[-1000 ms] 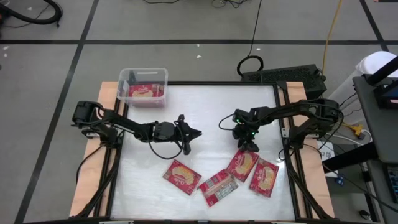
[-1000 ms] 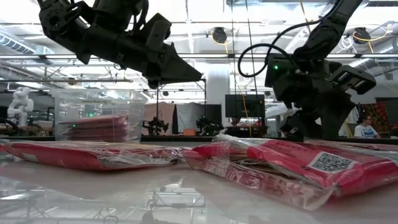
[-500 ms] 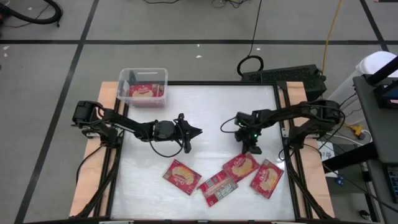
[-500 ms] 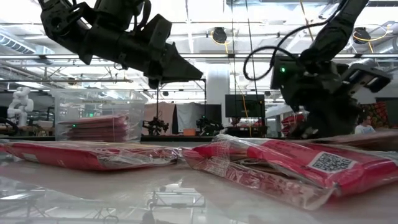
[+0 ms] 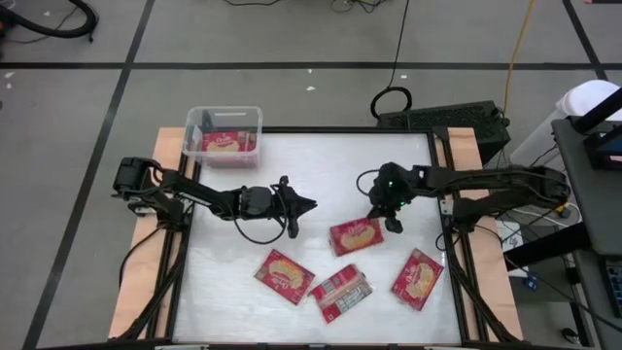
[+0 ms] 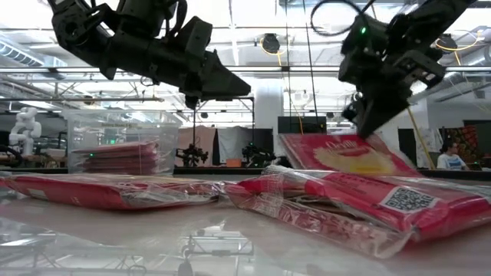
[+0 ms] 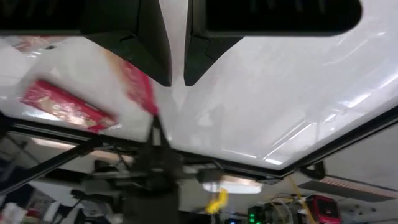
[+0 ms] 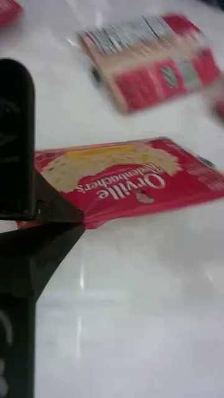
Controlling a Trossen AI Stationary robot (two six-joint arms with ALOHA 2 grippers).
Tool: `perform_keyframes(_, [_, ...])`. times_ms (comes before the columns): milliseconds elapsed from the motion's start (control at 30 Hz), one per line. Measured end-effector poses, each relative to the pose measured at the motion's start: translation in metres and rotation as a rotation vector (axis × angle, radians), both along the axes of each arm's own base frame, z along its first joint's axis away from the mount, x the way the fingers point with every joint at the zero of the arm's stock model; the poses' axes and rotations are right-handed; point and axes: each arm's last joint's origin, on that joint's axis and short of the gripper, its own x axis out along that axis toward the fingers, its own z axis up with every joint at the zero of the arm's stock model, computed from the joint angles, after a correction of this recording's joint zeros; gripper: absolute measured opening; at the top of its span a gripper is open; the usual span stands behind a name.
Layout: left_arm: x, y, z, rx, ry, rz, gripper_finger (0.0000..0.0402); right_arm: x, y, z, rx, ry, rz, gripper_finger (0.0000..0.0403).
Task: Sort popcorn bags into baskets
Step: Put the red popcorn bag into the transparent container
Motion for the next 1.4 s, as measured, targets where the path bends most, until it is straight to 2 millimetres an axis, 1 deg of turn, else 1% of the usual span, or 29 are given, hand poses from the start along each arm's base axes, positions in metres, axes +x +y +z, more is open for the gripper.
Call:
perform_keyframes(133, [0.001, -0.001, 0.002, -0.002, -0.026, -0.016, 0.0071, -0.005, 0.002, 0.013, -0.091, -0.047, -0.070, 0.0000])
perform_keyframes(300, [0.001, 0.001, 0.004, -0.011, -0.048, -0.009, 0.0129, -0.006, 0.008, 0.024, -0.163, -0.105, -0.133, 0.0000])
perform_keyframes(433, [0.001, 0.001, 0.005, -0.029, -0.051, -0.006, 0.0177, -0.003, 0.016, 0.031, -0.179, -0.167, -0.154, 0.0000])
perform_keyframes(533, [0.001, 0.001, 0.003, -0.049, -0.045, -0.028, 0.0203, 0.001, 0.022, 0.035, -0.170, -0.219, -0.154, 0.0000])
perform_keyframes(633, [0.004, -0.001, -0.007, -0.081, -0.018, -0.067, 0.0218, 0.004, 0.027, 0.038, -0.162, -0.260, -0.145, 0.0000])
perform_keyframes(733, [0.008, -0.002, -0.024, -0.100, 0.034, -0.079, 0.0224, 0.005, 0.032, 0.039, -0.168, -0.269, -0.168, 0.0000])
perform_keyframes(833, [0.011, -0.004, -0.040, -0.115, 0.076, -0.082, 0.0225, 0.005, 0.037, 0.039, -0.149, -0.266, -0.165, 0.0000])
perform_keyframes(1000, [0.021, -0.006, -0.051, -0.137, -0.003, -0.125, 0.0225, 0.007, 0.045, 0.040, -0.150, -0.281, -0.164, 0.0000])
perform_keyframes(1100, [0.032, -0.008, -0.058, -0.149, 0.017, -0.189, 0.0212, 0.009, 0.047, 0.041, -0.156, -0.305, -0.158, 0.0000])
perform_keyframes(1167, [0.041, -0.009, -0.060, -0.147, 0.012, -0.217, 0.0190, 0.008, 0.048, 0.041, -0.157, -0.305, -0.155, 0.0000])
perform_keyframes(1267, [0.049, -0.010, -0.063, -0.132, 0.021, -0.241, 0.0139, 0.008, 0.049, 0.041, -0.158, -0.304, -0.151, 0.0000])
perform_keyframes(1400, [0.052, -0.009, -0.060, -0.116, 0.002, -0.242, 0.0064, 0.008, 0.049, 0.040, -0.193, -0.294, -0.182, 0.0000])
